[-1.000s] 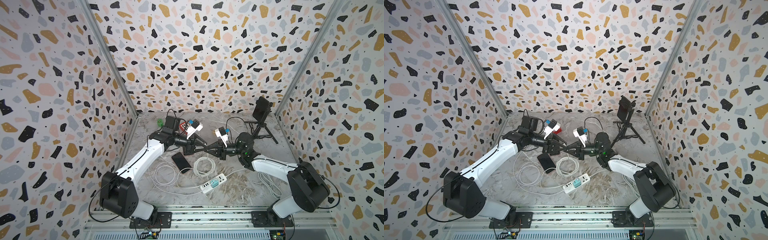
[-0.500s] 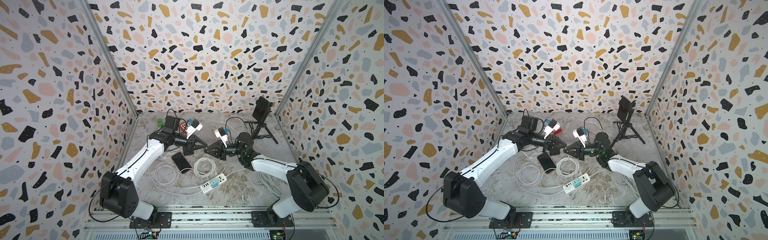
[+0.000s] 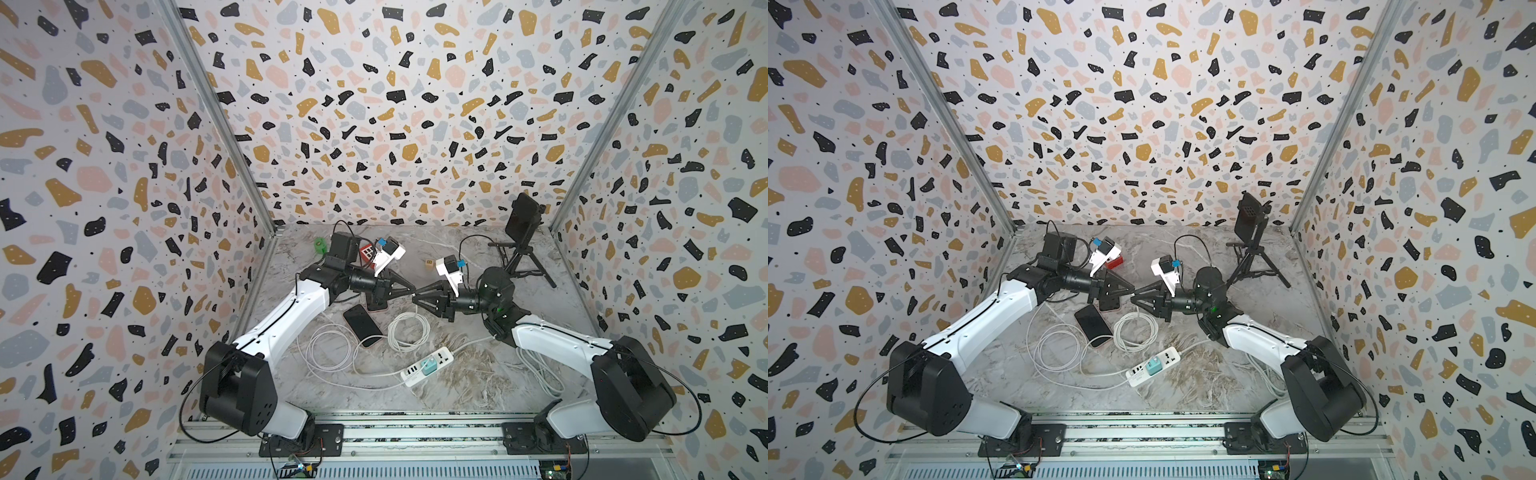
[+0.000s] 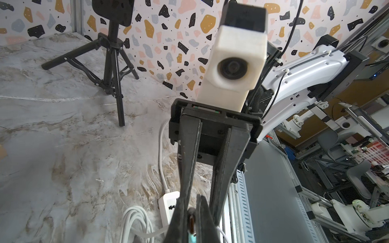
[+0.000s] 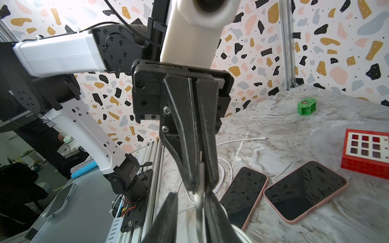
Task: Plug the charging cable into the phone
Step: Pick up the charging cable from the center of the board.
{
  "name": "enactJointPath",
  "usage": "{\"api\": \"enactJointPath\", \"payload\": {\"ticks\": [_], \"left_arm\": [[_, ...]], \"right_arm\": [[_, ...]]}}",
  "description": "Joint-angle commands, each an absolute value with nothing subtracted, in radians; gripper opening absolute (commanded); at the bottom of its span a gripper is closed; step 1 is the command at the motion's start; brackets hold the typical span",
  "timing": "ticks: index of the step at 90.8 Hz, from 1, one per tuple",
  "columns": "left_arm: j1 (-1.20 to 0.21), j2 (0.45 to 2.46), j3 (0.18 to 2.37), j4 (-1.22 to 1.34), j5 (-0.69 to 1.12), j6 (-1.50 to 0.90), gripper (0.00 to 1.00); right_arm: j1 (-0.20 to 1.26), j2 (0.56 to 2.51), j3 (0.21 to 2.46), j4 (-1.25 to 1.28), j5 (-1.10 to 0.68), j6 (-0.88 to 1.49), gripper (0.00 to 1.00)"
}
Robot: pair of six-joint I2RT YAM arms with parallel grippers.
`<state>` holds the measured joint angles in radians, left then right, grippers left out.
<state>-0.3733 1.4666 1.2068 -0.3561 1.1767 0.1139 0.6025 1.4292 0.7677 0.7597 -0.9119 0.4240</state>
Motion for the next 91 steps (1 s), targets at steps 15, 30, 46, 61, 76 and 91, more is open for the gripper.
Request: {"api": "enactJointPath", "payload": {"ticks": [15,30,46,61,76,91], "left_arm": [[-0.377,1.460,1.203,-0.304,1.223,0.097,0.00],[-0.377,1.463,1.198,-0.300,1.229,0.096,0.00],[-0.378,1.467,1.195,-0.309,1.249,0.117,0.00],[-0.378,1.477,1.204,-0.368,1.253,0.189,0.00],[-0.378,1.481,1.218,-0.398,1.265,0.212,0.00],[-0.379,1.482,1.221,-0.423,1.283,0.243,0.00]], "right_arm": [[0.608,1.466,0.784,0.865,-0.943,0.498,0.33],[0.609,1.491,0.790,0.919,-0.973,0.549,0.27],[0.608,1.503,0.790,0.973,-0.989,0.589,0.20],[0.608,1.521,0.799,1.026,-1.015,0.643,0.28],[0.608,1.537,0.808,1.052,-1.036,0.677,0.06],[0.607,1.542,0.813,1.074,-1.048,0.697,0.00]]}}
